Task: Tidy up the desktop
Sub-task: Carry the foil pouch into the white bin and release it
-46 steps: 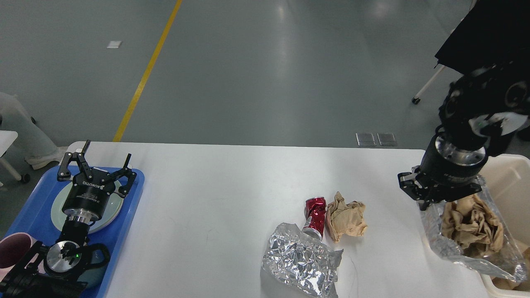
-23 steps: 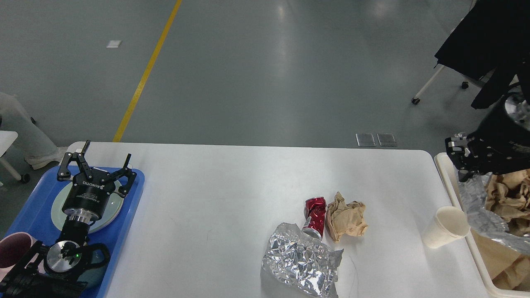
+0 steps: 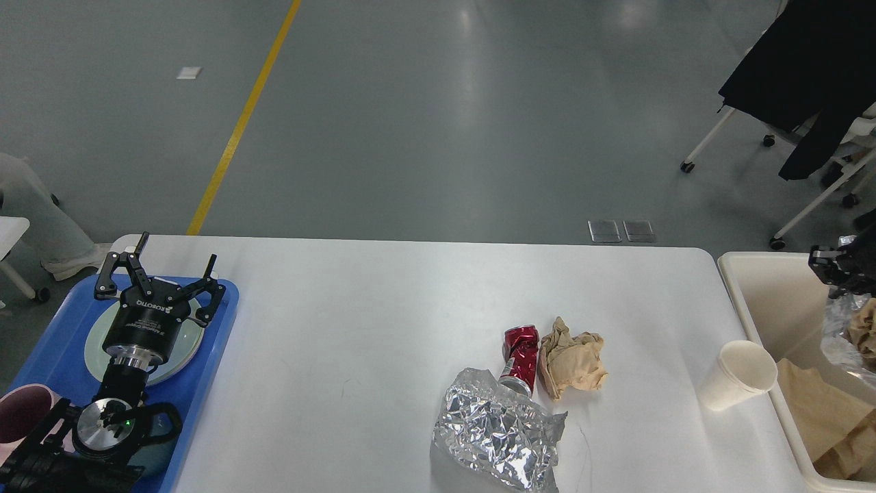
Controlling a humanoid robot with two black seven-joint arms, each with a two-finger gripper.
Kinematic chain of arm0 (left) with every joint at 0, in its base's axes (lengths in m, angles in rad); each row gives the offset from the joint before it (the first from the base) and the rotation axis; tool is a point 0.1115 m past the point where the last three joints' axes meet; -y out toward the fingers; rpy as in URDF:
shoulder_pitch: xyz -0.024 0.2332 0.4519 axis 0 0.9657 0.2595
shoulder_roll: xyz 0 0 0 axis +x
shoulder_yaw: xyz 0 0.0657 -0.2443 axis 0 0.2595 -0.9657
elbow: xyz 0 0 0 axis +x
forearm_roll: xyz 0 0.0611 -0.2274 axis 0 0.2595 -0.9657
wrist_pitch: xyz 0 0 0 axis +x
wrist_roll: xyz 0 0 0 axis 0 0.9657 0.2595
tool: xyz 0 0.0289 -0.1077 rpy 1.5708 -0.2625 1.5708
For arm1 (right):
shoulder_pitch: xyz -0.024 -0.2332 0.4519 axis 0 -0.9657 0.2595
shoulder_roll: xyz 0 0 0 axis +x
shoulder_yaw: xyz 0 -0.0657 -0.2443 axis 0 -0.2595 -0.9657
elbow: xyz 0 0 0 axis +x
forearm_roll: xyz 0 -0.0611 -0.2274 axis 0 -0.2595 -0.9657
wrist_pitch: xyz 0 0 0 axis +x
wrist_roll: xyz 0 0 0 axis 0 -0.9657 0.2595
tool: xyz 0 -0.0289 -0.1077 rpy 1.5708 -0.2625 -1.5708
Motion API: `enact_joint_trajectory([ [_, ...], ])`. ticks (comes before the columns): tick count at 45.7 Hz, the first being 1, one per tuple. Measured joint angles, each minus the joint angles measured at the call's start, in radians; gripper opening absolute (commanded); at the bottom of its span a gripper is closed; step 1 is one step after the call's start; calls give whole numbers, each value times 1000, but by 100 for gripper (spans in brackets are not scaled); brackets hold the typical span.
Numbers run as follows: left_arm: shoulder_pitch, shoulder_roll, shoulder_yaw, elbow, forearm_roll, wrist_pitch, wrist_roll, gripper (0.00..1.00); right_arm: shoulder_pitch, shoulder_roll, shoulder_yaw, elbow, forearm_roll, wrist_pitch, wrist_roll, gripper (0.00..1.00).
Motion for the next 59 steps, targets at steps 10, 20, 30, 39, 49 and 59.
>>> enact_joint_trajectory([
  [10, 0, 0, 0, 0, 0, 0, 0, 96, -381, 41, 146, -258, 0, -263, -5, 0],
  [20, 0, 0, 0, 0, 0, 0, 0, 96, -667, 129, 278, -438, 7, -493, -14, 0],
  [30, 0, 0, 0, 0, 0, 0, 0, 96, -773, 156, 339, -477, 14, -584, -15, 0],
  [39, 0, 0, 0, 0, 0, 0, 0, 96, -801, 170, 343, -480, 16, -590, -14, 0],
  [49, 0, 0, 0, 0, 0, 0, 0, 96, -806, 174, 343, -481, 18, -632, -13, 100],
  [59, 0, 0, 0, 0, 0, 0, 0, 96, -811, 174, 341, -475, 18, -710, -12, 100],
])
